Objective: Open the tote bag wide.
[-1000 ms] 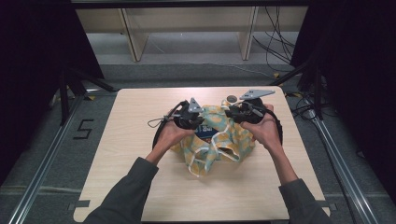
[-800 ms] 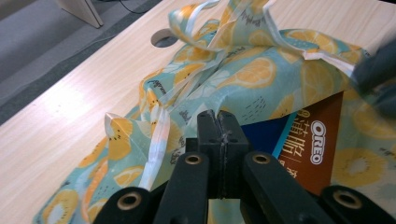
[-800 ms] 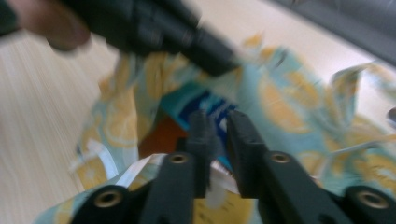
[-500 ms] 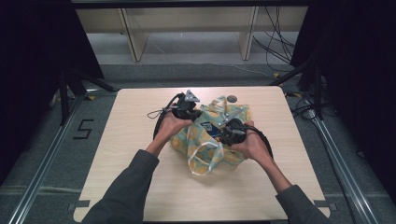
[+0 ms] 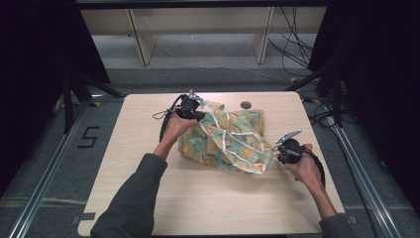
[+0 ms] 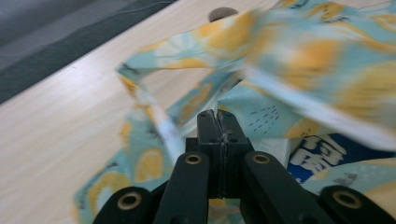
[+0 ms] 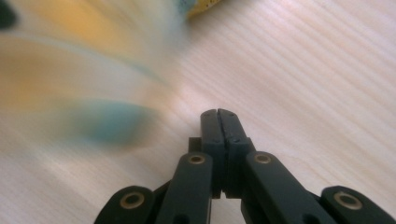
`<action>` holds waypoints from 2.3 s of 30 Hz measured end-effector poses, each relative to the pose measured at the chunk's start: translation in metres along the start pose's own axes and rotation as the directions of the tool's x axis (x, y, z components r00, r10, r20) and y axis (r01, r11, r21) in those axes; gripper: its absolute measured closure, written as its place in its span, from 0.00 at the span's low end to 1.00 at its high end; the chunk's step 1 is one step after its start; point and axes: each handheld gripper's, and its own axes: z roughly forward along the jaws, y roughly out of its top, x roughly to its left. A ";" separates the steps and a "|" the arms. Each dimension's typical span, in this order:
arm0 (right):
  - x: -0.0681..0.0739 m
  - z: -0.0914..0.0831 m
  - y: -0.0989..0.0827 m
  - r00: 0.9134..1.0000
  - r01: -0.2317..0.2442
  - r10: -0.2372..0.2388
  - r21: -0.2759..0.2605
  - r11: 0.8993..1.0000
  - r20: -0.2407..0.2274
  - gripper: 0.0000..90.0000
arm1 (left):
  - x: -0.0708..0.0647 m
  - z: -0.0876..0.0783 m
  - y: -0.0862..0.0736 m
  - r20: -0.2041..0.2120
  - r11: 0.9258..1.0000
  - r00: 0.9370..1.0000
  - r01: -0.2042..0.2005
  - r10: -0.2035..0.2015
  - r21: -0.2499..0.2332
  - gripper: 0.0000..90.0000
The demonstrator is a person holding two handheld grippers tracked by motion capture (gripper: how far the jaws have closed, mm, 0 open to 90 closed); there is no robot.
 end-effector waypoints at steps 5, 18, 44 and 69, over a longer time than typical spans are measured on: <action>0.005 -0.041 0.017 0.999 0.014 -0.020 -0.191 0.982 -0.031 1.00 | -0.024 -0.011 0.010 0.027 0.994 0.994 -0.108 0.108 -0.019 0.99; 0.048 -0.061 0.093 0.974 0.104 -0.177 -0.409 0.907 -0.143 0.62 | -0.028 -0.020 0.015 0.042 0.993 0.993 -0.112 0.113 -0.030 0.99; -0.043 0.048 0.066 0.964 -0.254 0.236 -0.163 0.953 -0.122 0.98 | -0.043 -0.036 0.005 0.133 0.982 0.976 -0.160 0.172 -0.099 0.99; 0.099 -0.006 0.114 0.968 0.091 -0.148 -0.265 0.960 -0.204 1.00 | -0.024 -0.014 0.016 0.101 0.998 0.993 -0.055 0.059 -0.043 0.99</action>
